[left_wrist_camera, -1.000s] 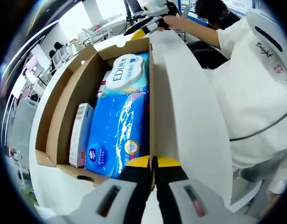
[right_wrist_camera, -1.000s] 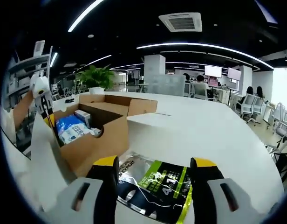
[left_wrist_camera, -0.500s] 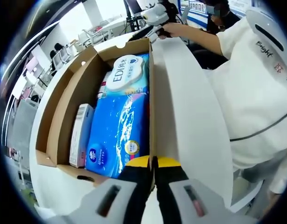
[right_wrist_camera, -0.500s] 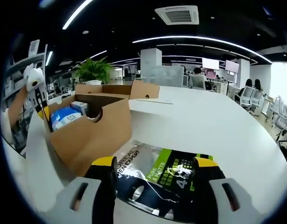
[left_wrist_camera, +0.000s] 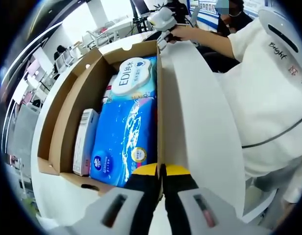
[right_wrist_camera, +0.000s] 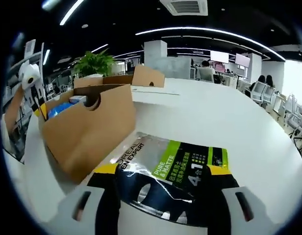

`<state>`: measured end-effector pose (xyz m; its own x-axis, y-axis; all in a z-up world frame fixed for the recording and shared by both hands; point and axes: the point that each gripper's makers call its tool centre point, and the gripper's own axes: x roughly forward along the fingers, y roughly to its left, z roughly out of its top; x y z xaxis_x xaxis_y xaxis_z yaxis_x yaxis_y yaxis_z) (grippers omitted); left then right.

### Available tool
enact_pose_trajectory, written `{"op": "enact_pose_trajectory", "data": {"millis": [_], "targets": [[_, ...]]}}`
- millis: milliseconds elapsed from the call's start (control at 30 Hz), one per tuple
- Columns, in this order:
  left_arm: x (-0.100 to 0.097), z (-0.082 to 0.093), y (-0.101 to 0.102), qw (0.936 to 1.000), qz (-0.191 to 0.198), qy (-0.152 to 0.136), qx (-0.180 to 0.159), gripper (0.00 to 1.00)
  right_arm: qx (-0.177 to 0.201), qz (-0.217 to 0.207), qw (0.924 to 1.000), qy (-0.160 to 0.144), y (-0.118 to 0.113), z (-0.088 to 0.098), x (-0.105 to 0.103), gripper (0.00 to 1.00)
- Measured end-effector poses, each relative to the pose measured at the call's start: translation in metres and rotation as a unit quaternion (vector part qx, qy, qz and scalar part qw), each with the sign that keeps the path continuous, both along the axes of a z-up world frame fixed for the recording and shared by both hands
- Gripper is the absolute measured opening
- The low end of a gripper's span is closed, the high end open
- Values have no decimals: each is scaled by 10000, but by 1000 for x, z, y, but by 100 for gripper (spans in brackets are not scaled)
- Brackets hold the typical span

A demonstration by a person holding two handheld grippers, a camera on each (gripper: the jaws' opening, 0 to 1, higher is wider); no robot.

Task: Operate the shoe box by opening the lid, removing the specified soft item, and placing it in the target area until the item is outside and the box remains undamaged.

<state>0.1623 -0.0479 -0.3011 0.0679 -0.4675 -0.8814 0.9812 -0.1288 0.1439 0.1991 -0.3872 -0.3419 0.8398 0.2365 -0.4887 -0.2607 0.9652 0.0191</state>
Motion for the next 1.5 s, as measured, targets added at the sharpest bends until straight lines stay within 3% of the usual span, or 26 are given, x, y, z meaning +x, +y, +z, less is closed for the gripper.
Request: {"op": "enact_pose_trajectory", "data": {"millis": [600,900,967,1000,1167,1267,1367,1500], "targets": [[0,0,1,10000,2,-42,-30,2,9,-687,9975,-177,0,1,-3,67],[0,0,0,10000,7,-57,-37,3,4,-678,9975,-175,0,4,-6,66],[0,0,0,10000,5,-60,-43,3,70,-706,9961,-520,-5,14,-2,67],[0,0,0,10000,1,-63,-44,3,168,-780,9954,-523,-10,17,-5,68],[0,0,0,10000,6,-52,-38,3,257,-489,9967,-602,-12,27,-11,65],[0,0,0,10000,12,-29,-39,2,557,-220,9956,-714,-4,36,-13,65],[0,0,0,10000,19,-11,-46,2,535,-74,9954,-792,-5,44,-14,63],[0,0,0,10000,11,38,-31,2,308,131,9948,-966,-8,69,-14,61]]}}
